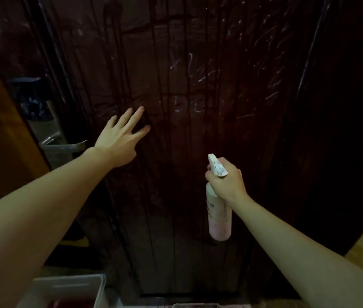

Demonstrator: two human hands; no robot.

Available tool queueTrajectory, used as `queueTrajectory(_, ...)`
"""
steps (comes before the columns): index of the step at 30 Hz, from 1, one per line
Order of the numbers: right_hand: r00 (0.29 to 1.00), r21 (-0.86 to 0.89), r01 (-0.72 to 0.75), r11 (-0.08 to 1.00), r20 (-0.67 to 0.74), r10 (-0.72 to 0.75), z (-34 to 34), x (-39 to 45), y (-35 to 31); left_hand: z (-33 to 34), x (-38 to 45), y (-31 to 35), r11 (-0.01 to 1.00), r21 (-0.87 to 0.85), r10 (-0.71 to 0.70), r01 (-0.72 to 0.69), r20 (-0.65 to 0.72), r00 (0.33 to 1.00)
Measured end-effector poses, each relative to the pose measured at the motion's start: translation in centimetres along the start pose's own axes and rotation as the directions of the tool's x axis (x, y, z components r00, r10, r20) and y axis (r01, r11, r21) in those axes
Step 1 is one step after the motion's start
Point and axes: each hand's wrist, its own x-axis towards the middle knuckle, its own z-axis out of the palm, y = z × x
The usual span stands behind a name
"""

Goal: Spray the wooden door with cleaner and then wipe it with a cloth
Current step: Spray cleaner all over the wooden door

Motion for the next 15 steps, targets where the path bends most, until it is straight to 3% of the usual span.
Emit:
queueTrajectory(5, 1.000, -0.149, -0.008, 0.989, -0.029, 0.003, 2.9, -0.9, -1.9, -0.5, -0.1, -1.9, 0.996, 0.045, 0.076, -0.080, 0.074, 0.994)
queueTrajectory(10, 1.000, -0.126, -0.015, 0.992, 0.013, 0.017, 5.1, -2.1, -3.1, -0.7, 0.0, -2.7, 0.988, -0.098, 0.123, -0.117, 0.057, 0.991)
queueTrajectory(15, 0.999, -0.026, -0.023, 0.999, 0.034, 0.024, 6.7, -3.0, -3.6, -0.2, 0.2, -4.0, 0.982, -0.045, 0.182, -0.182, 0.000, 0.983)
